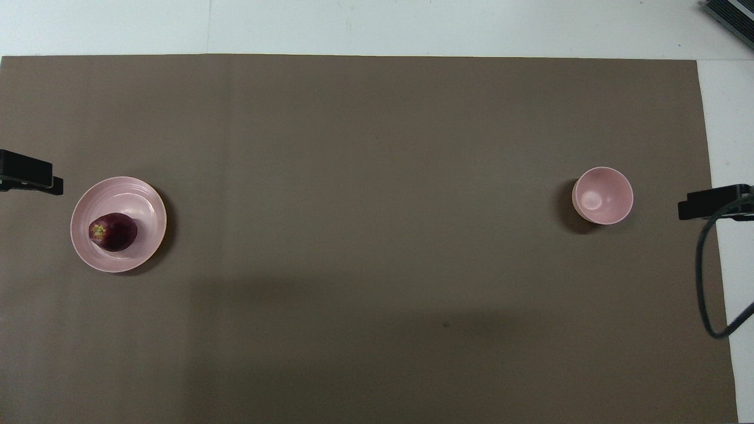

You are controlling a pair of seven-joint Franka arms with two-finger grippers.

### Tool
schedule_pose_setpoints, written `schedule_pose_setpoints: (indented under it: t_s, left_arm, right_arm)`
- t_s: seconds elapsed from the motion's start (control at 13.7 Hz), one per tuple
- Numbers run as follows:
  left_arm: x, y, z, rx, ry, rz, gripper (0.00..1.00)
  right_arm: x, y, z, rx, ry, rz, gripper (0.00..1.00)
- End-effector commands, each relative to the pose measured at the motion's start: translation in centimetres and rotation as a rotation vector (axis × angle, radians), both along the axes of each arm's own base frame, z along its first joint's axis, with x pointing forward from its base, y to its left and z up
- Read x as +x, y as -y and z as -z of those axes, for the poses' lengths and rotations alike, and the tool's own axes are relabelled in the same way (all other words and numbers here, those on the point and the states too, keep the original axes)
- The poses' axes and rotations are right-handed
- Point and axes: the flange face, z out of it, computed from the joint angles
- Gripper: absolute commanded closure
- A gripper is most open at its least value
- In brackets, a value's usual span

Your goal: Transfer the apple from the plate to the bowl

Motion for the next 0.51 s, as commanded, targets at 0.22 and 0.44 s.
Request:
schedule_pose_setpoints:
  t_s: [0.22,0.44]
  left_arm:
    - [-0.48,0.11,0.20,0.008,-0.013,0.010,0.00]
    - [-0.33,0.04,-0.03,0.014,-0.004,0.009,0.00]
  right_arm:
    - [-0.63,0.24,-0.22,0.020,-0.003,-0.023,0.00]
    - [-0.63,0.16,-0.22,0.020,-0.003,-0.024,0.00]
